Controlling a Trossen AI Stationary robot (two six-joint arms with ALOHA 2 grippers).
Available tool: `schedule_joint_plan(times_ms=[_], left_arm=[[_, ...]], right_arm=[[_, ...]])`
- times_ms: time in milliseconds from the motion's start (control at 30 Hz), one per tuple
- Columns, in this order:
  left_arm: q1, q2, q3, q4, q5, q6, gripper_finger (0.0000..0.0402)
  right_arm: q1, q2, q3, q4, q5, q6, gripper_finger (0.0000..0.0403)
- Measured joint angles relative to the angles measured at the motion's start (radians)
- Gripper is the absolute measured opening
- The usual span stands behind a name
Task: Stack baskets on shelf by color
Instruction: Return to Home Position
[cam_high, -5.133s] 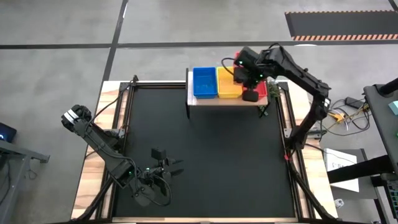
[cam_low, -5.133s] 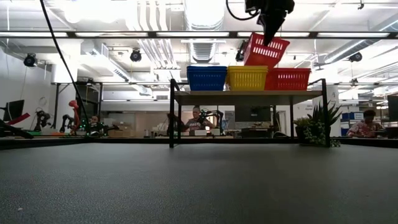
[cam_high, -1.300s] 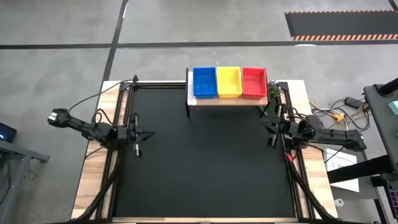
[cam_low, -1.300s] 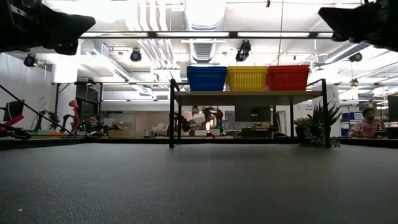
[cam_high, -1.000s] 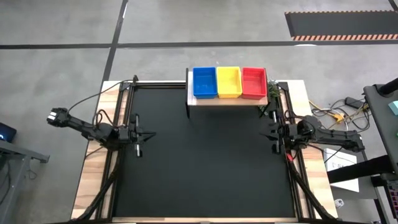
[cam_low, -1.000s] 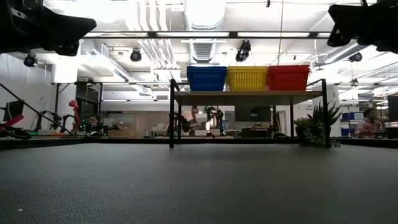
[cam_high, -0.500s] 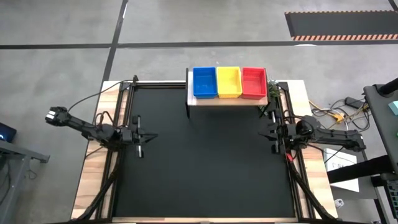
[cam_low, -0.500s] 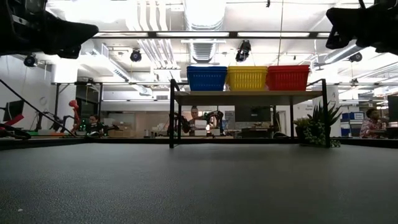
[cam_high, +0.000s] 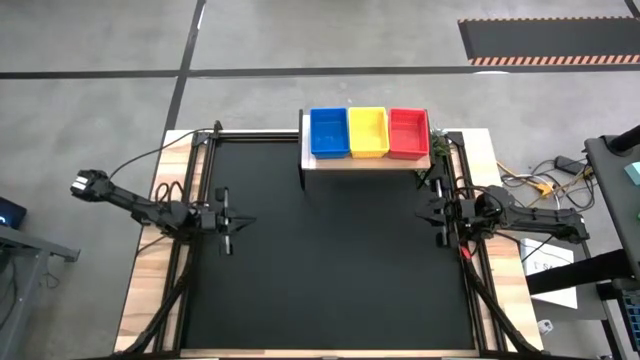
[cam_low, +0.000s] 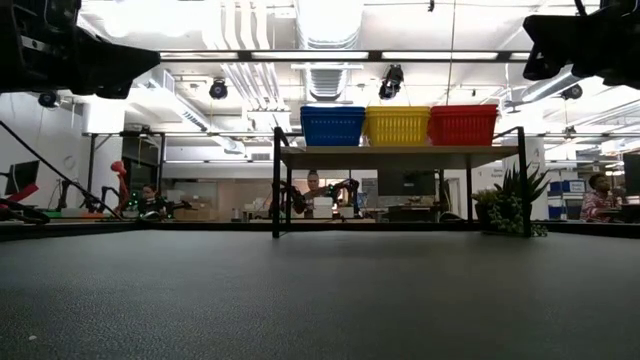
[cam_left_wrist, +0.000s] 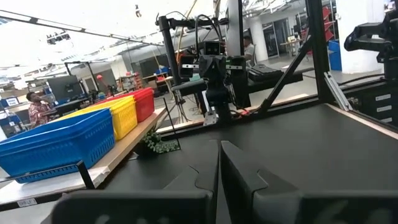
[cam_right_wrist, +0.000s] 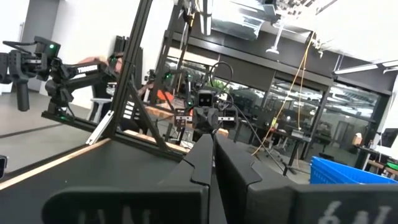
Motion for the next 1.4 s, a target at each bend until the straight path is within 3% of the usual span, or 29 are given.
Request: schedule_joint_plan(times_ms=[1400], left_arm=[[0.000, 0.172, -0.001, 0.001, 0.000, 0.000, 0.0001]], right_arm=[[0.000, 0.000, 0.000, 0.000, -0.001, 0.000, 0.0009]])
